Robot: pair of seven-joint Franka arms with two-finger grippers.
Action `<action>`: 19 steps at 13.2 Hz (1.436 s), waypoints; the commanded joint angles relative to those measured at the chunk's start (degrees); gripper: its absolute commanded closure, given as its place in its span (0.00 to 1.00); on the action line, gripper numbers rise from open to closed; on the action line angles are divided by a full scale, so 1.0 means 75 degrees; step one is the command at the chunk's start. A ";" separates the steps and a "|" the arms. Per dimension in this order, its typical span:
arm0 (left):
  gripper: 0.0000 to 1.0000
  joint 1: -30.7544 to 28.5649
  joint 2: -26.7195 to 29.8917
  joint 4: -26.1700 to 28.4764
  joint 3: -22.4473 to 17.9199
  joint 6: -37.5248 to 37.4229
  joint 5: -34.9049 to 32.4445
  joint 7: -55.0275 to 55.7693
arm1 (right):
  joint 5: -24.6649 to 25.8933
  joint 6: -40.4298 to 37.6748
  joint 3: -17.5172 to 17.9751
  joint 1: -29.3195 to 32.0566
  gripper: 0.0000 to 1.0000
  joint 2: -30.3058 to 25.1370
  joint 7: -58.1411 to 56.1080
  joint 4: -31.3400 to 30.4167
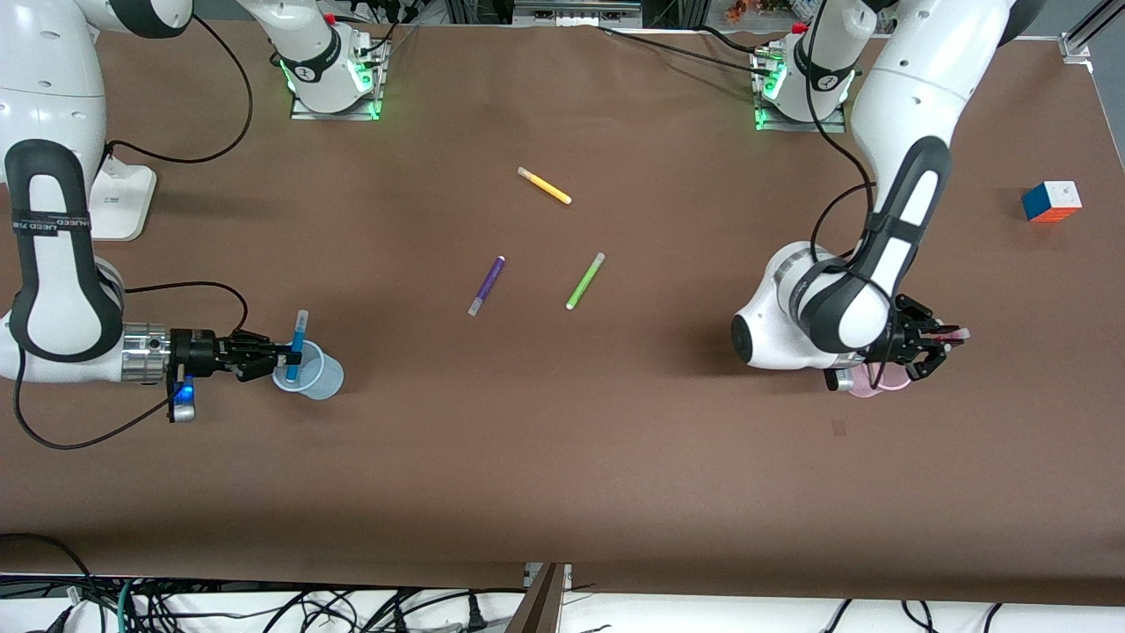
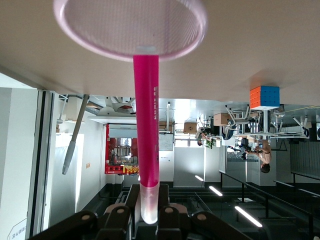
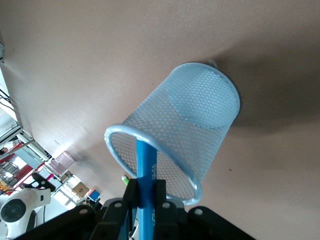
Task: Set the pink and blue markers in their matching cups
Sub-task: 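Drop the blue marker into the blue cup while the left gripper drops pink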
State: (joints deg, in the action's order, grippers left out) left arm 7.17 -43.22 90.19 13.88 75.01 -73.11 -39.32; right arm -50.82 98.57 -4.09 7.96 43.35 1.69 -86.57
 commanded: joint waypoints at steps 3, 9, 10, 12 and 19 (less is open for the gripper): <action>1.00 0.0123 -0.0401 -0.0200 -0.0057 -0.0111 -0.0154 0.0238 | -0.0220 0.0041 0.0076 0.0053 0.17 0.0045 0.0055 0.0024; 0.00 0.0215 -0.0542 -0.0212 -0.0069 -0.0017 -0.0119 0.0461 | -0.0080 -0.0065 0.0053 0.0053 0.07 -0.0037 0.0451 0.0537; 0.00 0.0216 -0.0530 -0.0212 -0.0069 -0.0029 -0.0119 0.0473 | -0.0079 -0.0123 0.0064 0.0041 0.07 -0.0037 0.0628 0.0644; 0.00 0.0204 -0.0437 -0.0271 -0.0022 -0.0076 -0.0014 0.0485 | -0.0114 -0.0123 0.0099 0.0018 0.07 -0.0084 0.0886 0.0656; 0.00 0.0134 0.0722 -0.0926 -0.0010 -0.1141 0.3296 0.3582 | 0.3114 -0.1012 0.0135 -0.0474 0.05 -0.1897 0.1391 0.1113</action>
State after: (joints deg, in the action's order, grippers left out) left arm 8.41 -41.43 84.40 13.81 68.49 -55.81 -20.99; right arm -34.37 92.96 -3.19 5.76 34.46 11.29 -77.15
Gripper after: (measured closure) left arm 0.000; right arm 0.057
